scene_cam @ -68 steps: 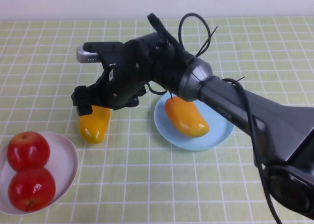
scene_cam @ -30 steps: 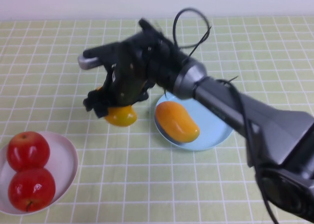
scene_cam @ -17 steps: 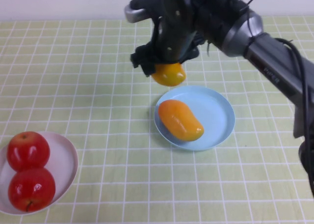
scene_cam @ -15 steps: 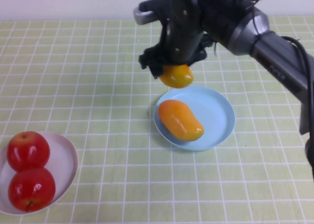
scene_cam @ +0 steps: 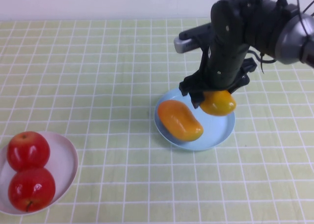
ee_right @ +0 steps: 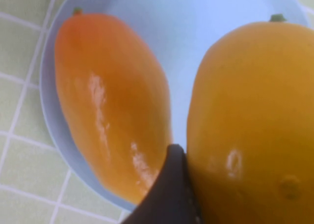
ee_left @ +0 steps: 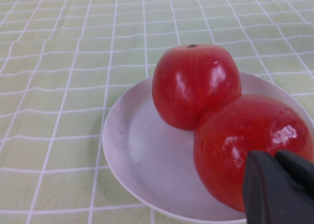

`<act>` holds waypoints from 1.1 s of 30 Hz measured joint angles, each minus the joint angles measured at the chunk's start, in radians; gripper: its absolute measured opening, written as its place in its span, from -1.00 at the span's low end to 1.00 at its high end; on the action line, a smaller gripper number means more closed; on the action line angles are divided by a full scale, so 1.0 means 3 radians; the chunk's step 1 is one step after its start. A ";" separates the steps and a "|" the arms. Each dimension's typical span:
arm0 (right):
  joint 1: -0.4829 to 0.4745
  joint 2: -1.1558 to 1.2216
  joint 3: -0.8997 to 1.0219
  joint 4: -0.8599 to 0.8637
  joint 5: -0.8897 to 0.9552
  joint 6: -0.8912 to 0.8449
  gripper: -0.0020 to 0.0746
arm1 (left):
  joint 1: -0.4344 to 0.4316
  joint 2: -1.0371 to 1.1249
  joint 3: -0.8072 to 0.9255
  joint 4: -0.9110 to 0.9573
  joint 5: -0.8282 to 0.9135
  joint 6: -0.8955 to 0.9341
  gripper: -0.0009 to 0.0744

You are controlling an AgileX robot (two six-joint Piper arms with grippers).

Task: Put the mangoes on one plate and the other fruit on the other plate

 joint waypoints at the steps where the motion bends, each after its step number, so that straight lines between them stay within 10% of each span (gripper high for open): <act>1: -0.0013 0.0014 0.0042 0.0023 -0.0037 -0.0017 0.53 | 0.0000 0.0000 0.0000 0.0000 0.0000 0.0000 -0.97; 24: -0.0078 -0.0160 0.0151 0.0167 -0.0027 -0.0261 0.81 | 0.0000 0.0000 0.0000 0.0000 0.0000 0.0000 -0.97; 28: -0.0072 -0.0633 0.0383 0.0198 0.0076 -0.0248 0.43 | 0.0000 0.0000 0.0000 0.0000 0.0000 0.0000 -0.97; 33: -0.0066 -0.1509 0.1061 0.0200 0.0063 -0.0248 -0.52 | 0.0000 0.0000 0.0000 0.0000 0.0000 0.0000 -0.97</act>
